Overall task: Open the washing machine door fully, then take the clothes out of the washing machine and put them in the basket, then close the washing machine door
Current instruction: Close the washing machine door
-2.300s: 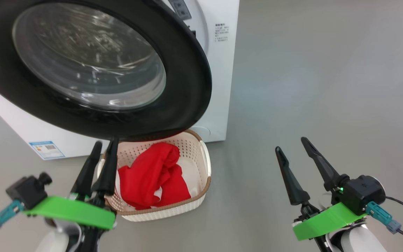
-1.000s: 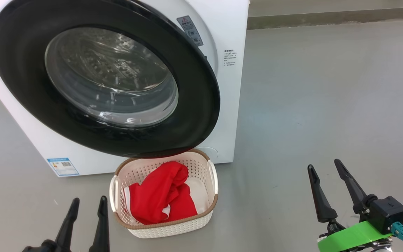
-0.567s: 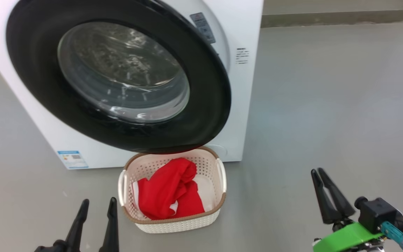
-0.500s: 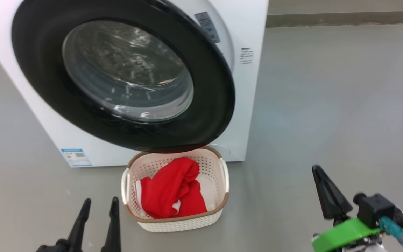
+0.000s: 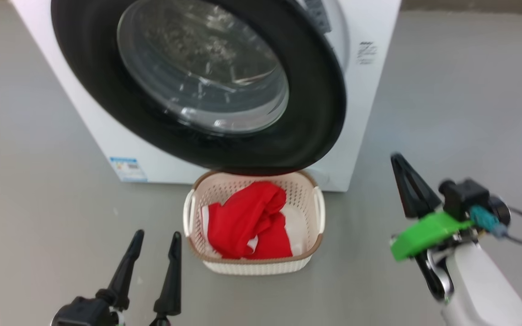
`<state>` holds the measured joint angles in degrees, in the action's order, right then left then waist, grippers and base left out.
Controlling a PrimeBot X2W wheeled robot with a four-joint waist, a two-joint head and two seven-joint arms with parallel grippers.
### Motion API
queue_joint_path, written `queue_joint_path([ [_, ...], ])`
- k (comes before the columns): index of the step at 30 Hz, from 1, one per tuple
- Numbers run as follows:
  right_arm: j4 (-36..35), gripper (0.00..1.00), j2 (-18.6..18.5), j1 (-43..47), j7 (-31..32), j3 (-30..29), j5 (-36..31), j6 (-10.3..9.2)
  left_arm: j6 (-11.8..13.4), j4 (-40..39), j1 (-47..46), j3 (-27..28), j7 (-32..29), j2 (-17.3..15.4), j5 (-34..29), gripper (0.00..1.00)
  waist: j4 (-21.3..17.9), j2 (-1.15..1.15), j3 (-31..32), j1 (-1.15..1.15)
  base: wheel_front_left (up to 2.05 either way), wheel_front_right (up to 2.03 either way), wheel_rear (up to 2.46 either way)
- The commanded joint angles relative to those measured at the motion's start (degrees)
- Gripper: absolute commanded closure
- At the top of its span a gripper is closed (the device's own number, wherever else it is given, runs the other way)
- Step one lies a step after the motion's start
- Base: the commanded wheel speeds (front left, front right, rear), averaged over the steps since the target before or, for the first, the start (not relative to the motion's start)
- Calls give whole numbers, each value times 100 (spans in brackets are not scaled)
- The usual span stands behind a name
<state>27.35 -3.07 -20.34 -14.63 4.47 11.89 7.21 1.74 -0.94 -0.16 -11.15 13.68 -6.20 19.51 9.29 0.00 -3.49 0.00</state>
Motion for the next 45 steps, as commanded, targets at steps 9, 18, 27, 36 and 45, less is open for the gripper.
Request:
queue_joint_path([
  [9,671,100,19,-1363,-37,429,-126,28,3,-117,-535,-58,70,-10,-332,0,625,0,-784,0,0,0,0],
  [18,1403,100,19,-2266,-37,482,-313,28,-110,42,-784,-151,116,84,-313,0,923,0,-1101,0,0,0,0],
  [27,1726,100,19,-2854,-37,-27,-867,28,-193,89,-887,-175,129,155,-304,0,1088,0,-1262,0,0,0,0],
  [36,2090,100,-28,-3552,-37,-823,-1659,28,-269,70,-952,-162,130,253,-277,0,1259,0,-1399,0,0,0,0],
  [45,2170,100,-191,-4095,-37,-1382,-2170,28,-358,107,-1071,-169,131,313,-261,0,1360,0,-1545,0,0,0,0],
])
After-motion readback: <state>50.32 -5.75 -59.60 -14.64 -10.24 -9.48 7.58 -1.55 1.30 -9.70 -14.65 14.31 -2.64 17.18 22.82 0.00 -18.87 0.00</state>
